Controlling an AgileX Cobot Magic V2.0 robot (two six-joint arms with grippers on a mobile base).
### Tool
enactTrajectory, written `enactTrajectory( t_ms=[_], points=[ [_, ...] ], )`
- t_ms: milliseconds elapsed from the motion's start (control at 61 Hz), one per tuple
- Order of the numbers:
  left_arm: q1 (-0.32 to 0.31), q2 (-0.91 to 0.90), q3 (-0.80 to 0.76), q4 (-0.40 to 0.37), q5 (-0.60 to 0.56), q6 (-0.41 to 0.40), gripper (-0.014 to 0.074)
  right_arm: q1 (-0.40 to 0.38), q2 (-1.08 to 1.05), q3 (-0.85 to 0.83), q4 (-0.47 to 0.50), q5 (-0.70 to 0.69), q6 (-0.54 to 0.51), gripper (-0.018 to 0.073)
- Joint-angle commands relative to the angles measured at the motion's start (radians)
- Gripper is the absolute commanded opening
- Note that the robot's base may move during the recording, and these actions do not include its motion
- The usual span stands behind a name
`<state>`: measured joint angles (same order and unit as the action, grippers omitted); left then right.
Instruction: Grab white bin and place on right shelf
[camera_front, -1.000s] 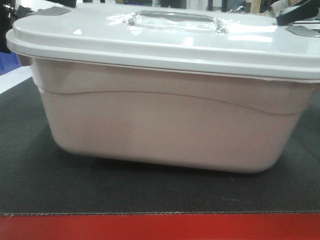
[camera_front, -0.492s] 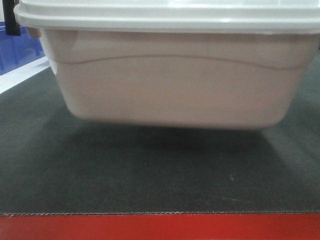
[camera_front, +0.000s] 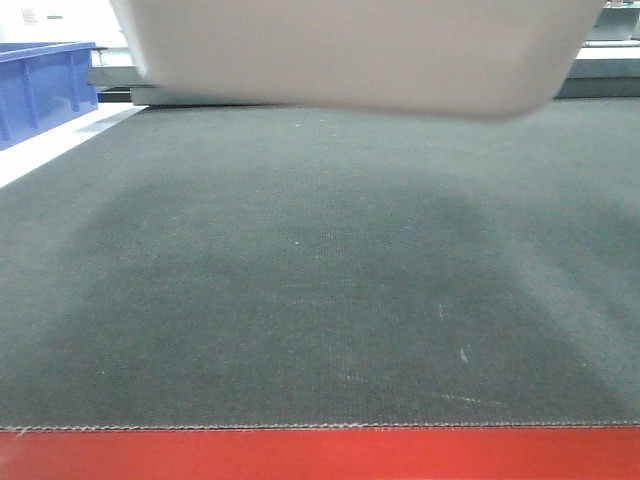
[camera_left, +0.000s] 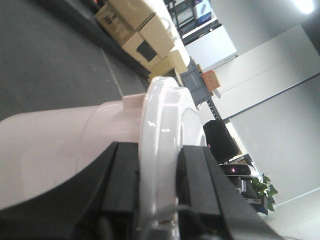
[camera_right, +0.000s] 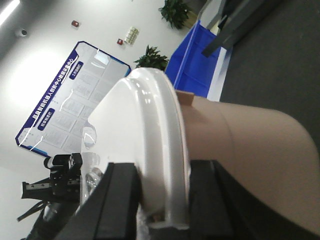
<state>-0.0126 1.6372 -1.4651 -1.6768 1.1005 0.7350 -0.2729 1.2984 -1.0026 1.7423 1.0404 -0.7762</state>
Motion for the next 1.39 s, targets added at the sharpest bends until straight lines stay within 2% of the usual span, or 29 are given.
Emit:
enactTrajectory(
  t_ms=[0, 148, 262, 361, 476, 640, 1378],
  points=[
    [-0.053, -0.058, -0.063, -0.058, 0.208, 0.001, -0.0125, 0.019, -0.055, -0.094, 0.158, 0.286, 0.045, 0.0058],
    [-0.053, -0.058, -0.07, -0.022, 0.174, 0.001, -0.0126, 0.019, -0.055, -0.181, 0.158, 0.238, 0.089, 0.0058],
    [-0.053, -0.058, -0.07, 0.03, 0.148, 0.001, -0.0126, 0.019, -0.055, -0.192, 0.158, 0.18, 0.128, 0.0058],
    [-0.053, -0.058, -0.07, 0.038, 0.148, 0.001, -0.0126, 0.019, -0.055, -0.192, 0.158, 0.141, 0.162, 0.0058],
    [-0.053, -0.058, -0.07, 0.011, 0.148, 0.001, -0.0126, 0.019, -0.055, -0.192, 0.158, 0.135, 0.168, 0.0058],
    [-0.053, -0.058, -0.07, -0.068, 0.156, 0.001, -0.0126, 0.019, -0.055, -0.192, 0.158, 0.136, 0.168, 0.0058],
    [-0.053, -0.058, -0.07, -0.06, 0.149, 0.001, -0.0126, 0.019, -0.055, -0.192, 0.158, 0.136, 0.167, 0.0058]
  ],
)
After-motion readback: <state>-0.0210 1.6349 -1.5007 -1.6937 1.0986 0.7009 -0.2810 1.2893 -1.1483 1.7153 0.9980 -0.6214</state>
